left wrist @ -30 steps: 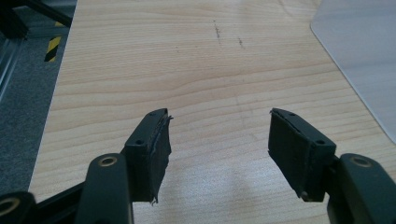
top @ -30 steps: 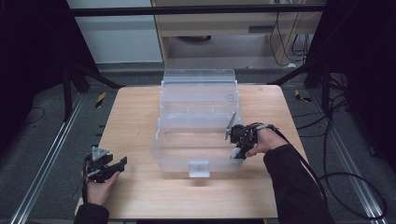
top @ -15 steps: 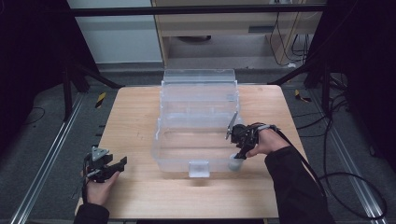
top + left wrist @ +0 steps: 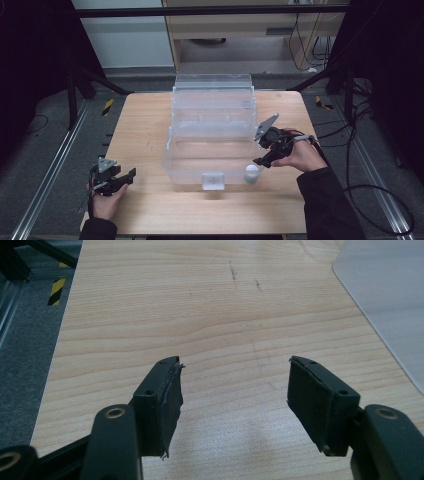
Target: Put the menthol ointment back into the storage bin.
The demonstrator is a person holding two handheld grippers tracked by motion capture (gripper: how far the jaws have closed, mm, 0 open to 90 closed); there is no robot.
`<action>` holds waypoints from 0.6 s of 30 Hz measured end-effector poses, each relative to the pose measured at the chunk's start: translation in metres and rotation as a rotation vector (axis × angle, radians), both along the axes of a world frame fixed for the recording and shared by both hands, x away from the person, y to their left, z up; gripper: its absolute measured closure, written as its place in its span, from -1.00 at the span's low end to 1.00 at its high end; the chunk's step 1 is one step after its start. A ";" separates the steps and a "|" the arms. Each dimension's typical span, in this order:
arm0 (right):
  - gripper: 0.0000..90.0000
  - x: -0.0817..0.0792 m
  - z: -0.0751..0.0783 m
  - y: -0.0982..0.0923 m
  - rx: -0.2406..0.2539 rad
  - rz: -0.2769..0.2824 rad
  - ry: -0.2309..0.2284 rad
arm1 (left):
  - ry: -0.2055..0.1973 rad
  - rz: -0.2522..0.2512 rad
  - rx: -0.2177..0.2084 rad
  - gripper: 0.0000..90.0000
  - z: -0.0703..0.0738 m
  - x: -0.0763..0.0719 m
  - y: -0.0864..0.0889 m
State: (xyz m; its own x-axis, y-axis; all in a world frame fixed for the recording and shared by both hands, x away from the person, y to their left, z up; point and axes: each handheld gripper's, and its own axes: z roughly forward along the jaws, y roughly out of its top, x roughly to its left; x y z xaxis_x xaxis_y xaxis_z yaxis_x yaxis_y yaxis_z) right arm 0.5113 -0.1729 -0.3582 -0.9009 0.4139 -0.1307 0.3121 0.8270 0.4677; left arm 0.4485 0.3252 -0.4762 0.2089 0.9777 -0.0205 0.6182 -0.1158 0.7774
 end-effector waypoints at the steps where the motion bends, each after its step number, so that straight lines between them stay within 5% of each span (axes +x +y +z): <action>1: -0.31 -0.002 0.003 -0.004 0.023 -0.014 -0.019 | 0.000 0.000 -0.001 -0.15 0.000 0.000 0.000; 6: -0.50 -0.009 0.006 -0.027 0.118 -0.179 -0.120 | 0.001 -0.004 -0.002 -0.12 0.000 0.000 0.000; 10: -0.57 -0.013 -0.003 -0.045 0.215 -0.313 -0.145 | -0.001 -0.010 -0.009 -0.04 0.001 -0.001 0.000; 18: -0.60 -0.031 -0.029 -0.072 0.360 -0.423 -0.196 | 0.001 -0.017 -0.010 0.03 0.001 -0.001 -0.001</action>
